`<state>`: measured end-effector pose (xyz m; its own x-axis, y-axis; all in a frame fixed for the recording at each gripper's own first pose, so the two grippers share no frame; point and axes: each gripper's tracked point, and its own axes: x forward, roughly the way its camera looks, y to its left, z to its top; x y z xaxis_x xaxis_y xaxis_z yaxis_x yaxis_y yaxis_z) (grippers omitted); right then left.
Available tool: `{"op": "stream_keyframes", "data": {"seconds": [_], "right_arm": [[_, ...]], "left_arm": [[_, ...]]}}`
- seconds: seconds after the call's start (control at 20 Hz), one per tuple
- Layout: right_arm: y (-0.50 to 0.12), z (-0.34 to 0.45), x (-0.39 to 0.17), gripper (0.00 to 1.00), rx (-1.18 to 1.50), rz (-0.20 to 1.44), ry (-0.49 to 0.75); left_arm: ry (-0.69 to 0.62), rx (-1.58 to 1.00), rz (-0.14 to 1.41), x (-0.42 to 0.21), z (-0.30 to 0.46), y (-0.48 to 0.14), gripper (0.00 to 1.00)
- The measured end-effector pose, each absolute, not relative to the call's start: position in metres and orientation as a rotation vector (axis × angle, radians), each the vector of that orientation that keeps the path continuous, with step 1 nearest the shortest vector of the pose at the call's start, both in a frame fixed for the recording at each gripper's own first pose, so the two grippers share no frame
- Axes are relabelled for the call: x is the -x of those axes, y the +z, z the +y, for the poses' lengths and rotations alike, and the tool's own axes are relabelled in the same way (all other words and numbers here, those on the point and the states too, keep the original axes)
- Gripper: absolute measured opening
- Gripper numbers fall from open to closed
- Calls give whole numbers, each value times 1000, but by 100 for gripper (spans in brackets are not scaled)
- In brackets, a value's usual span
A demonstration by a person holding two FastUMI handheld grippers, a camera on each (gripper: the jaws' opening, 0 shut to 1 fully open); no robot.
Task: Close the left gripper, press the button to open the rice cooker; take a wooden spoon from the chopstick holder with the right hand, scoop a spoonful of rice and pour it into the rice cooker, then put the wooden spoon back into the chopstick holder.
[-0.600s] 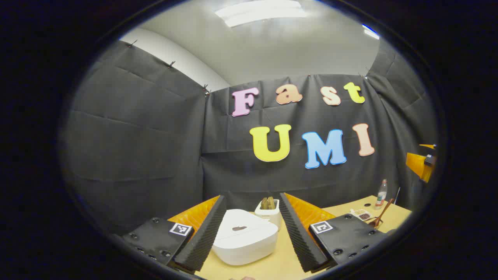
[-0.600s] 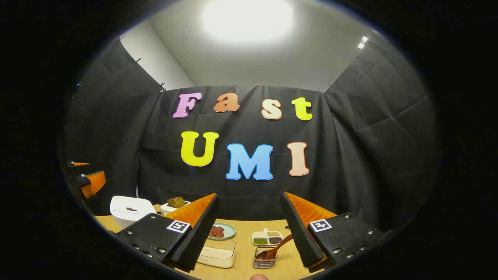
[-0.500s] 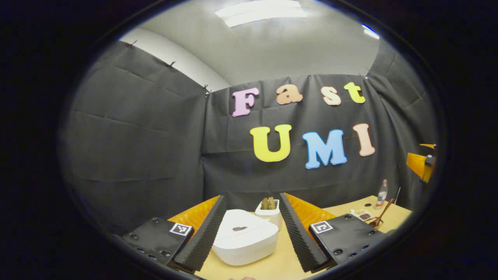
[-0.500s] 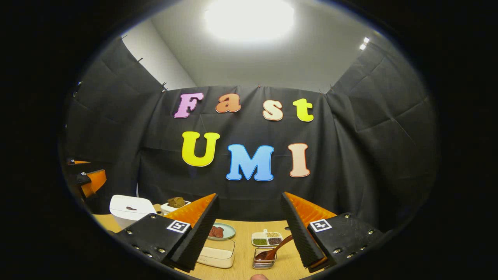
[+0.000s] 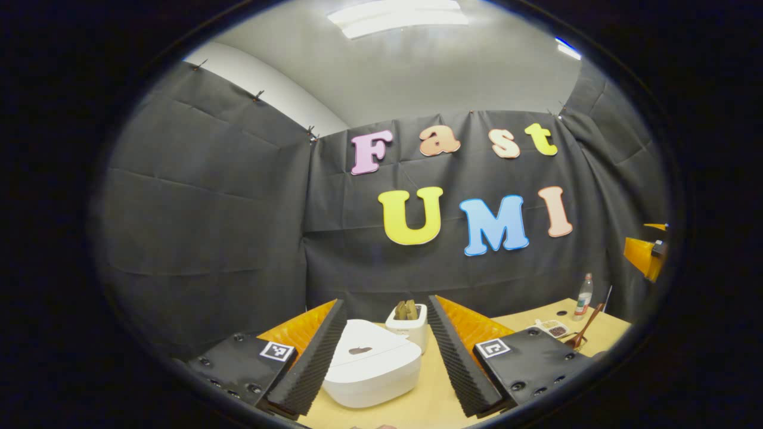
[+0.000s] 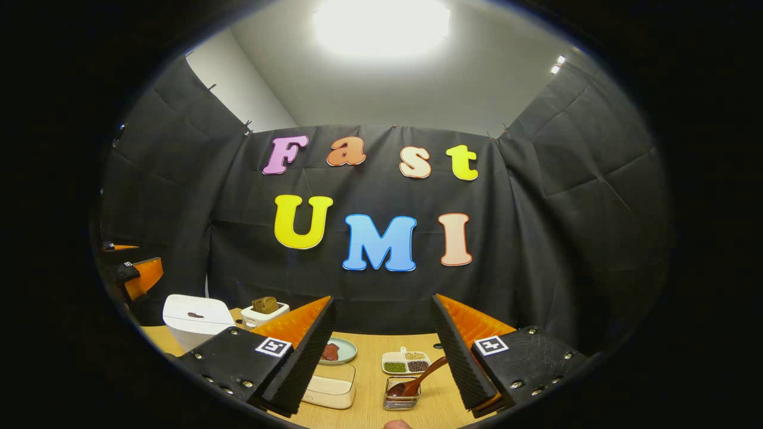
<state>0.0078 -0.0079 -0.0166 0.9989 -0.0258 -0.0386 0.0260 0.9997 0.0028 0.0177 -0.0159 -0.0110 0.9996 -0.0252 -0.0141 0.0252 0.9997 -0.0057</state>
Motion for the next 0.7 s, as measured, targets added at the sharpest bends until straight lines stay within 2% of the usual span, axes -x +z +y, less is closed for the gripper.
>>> {"op": "stream_keyframes", "data": {"seconds": [0.05,0.2,0.5,0.65,0.7], "right_arm": [[-17,-9,-8,96,-8,43,-28],[-15,-13,-12,96,-5,36,-44],[-15,-11,-15,96,-15,33,-47],[-15,-9,-16,96,-13,29,-44],[-15,-8,-16,96,-8,29,-43]], "left_arm": [[-29,8,14,-20,-17,-13,91],[-37,7,5,-26,-20,-8,95],[-40,2,-4,-29,-20,-5,95],[-56,8,5,-28,-22,-9,91],[-63,8,9,-28,-21,-10,96]]}}
